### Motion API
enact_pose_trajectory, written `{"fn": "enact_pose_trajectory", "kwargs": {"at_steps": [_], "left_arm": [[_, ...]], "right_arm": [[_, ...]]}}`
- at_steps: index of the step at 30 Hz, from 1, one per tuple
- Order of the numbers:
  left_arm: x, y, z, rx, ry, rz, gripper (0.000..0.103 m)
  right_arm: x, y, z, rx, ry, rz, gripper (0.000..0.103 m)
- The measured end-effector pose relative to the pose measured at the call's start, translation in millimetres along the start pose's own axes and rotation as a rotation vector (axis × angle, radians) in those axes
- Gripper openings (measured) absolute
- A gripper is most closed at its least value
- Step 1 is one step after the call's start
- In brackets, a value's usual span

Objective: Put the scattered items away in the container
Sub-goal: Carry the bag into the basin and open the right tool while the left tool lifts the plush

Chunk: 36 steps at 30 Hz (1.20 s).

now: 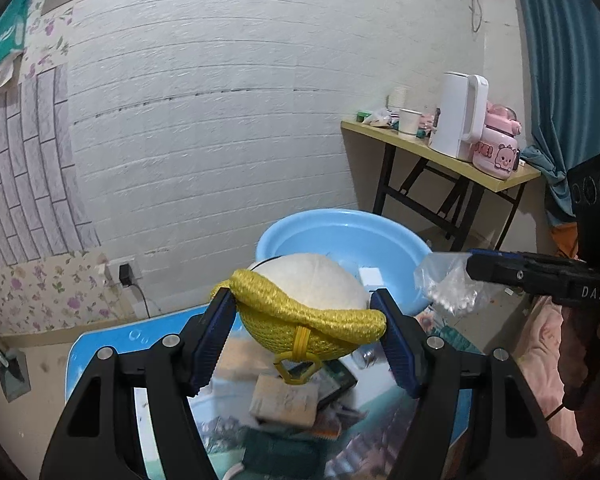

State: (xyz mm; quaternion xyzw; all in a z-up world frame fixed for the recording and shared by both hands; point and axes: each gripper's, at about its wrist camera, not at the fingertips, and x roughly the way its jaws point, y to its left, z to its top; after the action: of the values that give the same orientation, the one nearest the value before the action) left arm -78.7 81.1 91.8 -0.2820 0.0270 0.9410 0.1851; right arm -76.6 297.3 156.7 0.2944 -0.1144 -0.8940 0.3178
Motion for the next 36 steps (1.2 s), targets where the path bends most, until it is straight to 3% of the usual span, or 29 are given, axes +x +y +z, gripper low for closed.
{"fn": "enact_pose_trajectory", "kwargs": {"at_steps": [4,11,15,20,24,28,31,33,36], "left_arm": [[17,-9,10,0.020,0.019,-0.017,0.054],[48,-24,21,0.057,0.058,-0.030,0.052],[53,-21,20,0.067,0.074,-0.001,0.053],[53,9,0,0.005,0.126,0.067,0.072],[56,34,-22,-0.054,0.188,0.132,0.073],[53,53,-44,-0.092,0.225,0.181,0.087],[55,65,-58,-0.116,0.260,0.181,0.097],[59,71,-69,-0.116,0.284,0.184,0.097],[66,74,-79,-0.117,0.308,0.189,0.097]], "right_arm": [[-1,-15,13,0.018,-0.036,-0.004,0.029],[9,-46,22,0.064,-0.058,-0.007,0.029],[21,-64,24,0.091,-0.046,-0.027,0.029],[41,-79,18,0.114,-0.008,-0.040,0.029],[57,-83,11,0.110,0.032,-0.070,0.030],[69,-88,6,0.117,0.059,-0.091,0.033],[75,-90,5,0.133,0.075,-0.095,0.046],[77,-88,6,0.131,0.081,-0.112,0.065],[78,-84,6,0.123,0.082,-0.121,0.066]]}}
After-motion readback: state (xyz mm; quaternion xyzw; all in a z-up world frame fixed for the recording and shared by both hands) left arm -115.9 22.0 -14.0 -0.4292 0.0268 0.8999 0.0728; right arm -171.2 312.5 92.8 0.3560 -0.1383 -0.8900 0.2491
